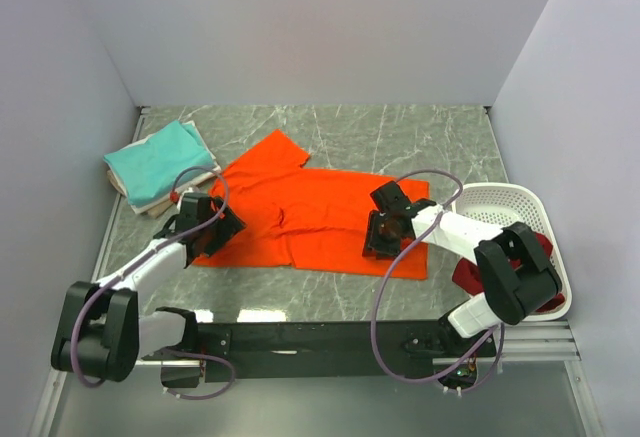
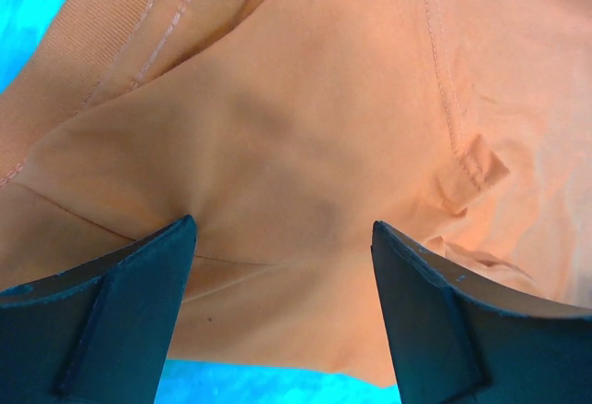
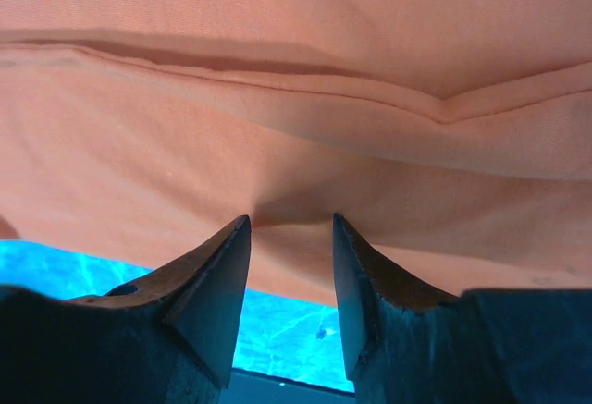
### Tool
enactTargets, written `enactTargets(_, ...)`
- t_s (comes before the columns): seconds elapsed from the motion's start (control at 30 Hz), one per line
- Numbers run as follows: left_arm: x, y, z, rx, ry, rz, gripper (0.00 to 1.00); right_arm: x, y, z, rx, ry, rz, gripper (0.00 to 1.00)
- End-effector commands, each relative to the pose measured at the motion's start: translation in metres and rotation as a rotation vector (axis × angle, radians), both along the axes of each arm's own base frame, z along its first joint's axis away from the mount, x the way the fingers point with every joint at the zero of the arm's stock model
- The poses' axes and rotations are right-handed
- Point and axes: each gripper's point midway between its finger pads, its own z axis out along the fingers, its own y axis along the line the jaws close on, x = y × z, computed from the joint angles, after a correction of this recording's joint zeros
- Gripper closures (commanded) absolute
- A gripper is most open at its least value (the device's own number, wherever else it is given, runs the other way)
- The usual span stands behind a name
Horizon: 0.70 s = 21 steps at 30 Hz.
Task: Fold and stack the t-shirts
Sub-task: Fold the tshirt
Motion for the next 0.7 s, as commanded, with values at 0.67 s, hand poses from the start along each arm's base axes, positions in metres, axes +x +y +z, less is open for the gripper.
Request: enactTargets(0.67,-0.071,0.030,-0.005,0.003,0.232,0.277,0.12,-0.100,-0.045,-0.018,-0.130,0.294,0.024,0.52)
